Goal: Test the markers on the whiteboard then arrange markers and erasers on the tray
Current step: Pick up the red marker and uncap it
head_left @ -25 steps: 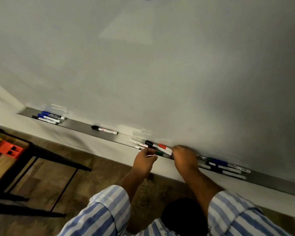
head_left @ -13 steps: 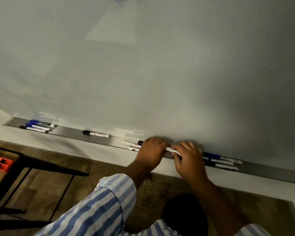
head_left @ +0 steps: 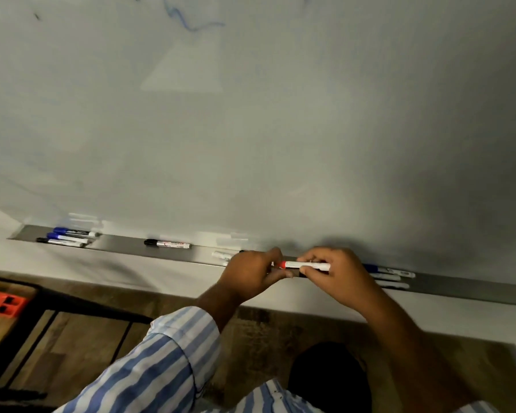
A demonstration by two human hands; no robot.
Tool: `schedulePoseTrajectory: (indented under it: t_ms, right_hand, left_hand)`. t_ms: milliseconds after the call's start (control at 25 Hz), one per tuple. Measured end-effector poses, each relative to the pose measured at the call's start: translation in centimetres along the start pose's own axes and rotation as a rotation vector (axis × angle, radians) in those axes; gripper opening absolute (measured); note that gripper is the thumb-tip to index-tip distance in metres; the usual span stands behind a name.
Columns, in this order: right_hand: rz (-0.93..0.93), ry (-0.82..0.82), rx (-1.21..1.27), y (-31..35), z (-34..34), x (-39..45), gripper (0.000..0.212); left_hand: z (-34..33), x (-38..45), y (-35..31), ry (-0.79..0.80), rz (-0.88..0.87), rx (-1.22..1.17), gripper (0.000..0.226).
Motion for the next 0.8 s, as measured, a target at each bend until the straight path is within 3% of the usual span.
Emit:
schedulePoseTrajectory:
  t_ms: [120,200,400,680,800]
  right_hand:
    - [-0.084,-0.208,0.419,1.2,3.0,-0.5,0.027]
    - [-0.03,-0.286,0.585,3.4,4.4,-0.4,0.028]
    - [0.147,-0.4,0.886,12.1,7.1,0.8,0.022]
    - [0.504,-0.56,0.773,26.6,14.0,1.7,0.037]
    - [0.66,-0.656,0.665,32.9,16.8,1.3,0.032]
  left_hand:
    - [4.9,-1.9,1.7,-0.14,0.085,-0.19,0.036]
    - [8.7,-2.7,1.4,-0.257,0.071,-0.334,0.023]
    - [19.0,-2.5,-1.7,-0.482,-0.103,-0.396,0.03]
    - [38.8,-4.4,-7.2,-0.841,-0.448,-0.195,0.042]
    - [47.1,-5.7,-9.2,-0.999,-0.578,-0.134,0.039]
Point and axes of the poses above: each hand's wrist, its own x-axis towards the middle knuckle, its own z-axis out of the back of the hand, y = z × x, the point moved 10 cm from there along x, towards the middle knuckle, and after that the axes turned 5 degrees about -x, right-handed, at the moved point
